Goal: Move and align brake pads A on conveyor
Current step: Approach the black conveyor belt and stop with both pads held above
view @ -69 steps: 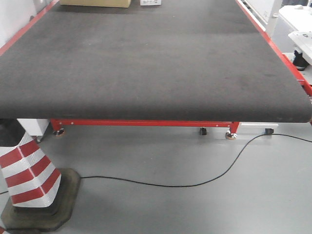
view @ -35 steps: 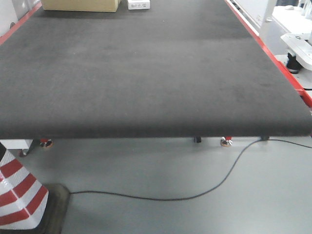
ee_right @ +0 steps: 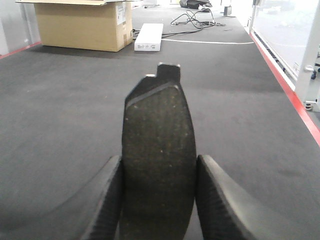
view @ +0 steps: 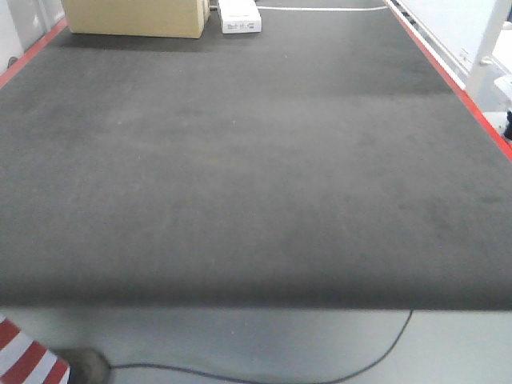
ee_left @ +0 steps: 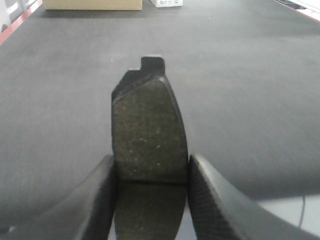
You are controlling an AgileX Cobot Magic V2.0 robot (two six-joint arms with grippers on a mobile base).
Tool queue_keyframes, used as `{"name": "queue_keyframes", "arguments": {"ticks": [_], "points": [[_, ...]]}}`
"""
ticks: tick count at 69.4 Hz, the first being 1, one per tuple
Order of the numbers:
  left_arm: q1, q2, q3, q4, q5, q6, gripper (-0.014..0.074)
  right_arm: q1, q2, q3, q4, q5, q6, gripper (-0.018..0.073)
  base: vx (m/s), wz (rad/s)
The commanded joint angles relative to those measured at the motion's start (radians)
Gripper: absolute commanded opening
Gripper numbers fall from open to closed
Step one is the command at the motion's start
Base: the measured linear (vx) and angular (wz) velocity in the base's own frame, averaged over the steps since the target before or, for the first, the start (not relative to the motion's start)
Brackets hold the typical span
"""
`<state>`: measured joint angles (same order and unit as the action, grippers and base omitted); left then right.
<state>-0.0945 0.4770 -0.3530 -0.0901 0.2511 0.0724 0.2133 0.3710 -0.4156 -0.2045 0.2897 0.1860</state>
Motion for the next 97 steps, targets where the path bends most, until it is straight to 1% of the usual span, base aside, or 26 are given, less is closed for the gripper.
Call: {"name": "queue_keyframes", "arguments": {"ticks": [1, 54, 97], "points": [[-0.005, 0.004, -0.029, -0.01, -0.098, -0.004, -0.0006, -0.004, 0.005, -0.032, -0.011, -0.096, -0.005, -0.0004, 0.37, 0.03], [-0.005, 0.004, -0.029, -0.01, -0.098, -0.004, -0.0006, -0.004, 0.005, -0.032, -0.011, -0.096, -0.005, -0.0004, 0.31, 0.0], [-0.005, 0.004, -0.029, -0.01, -0.098, -0.004, -0.0006, -0.004, 0.005, -0.032, -0.011, -0.096, -0.005, -0.0004, 0.09, 0.02]]}}
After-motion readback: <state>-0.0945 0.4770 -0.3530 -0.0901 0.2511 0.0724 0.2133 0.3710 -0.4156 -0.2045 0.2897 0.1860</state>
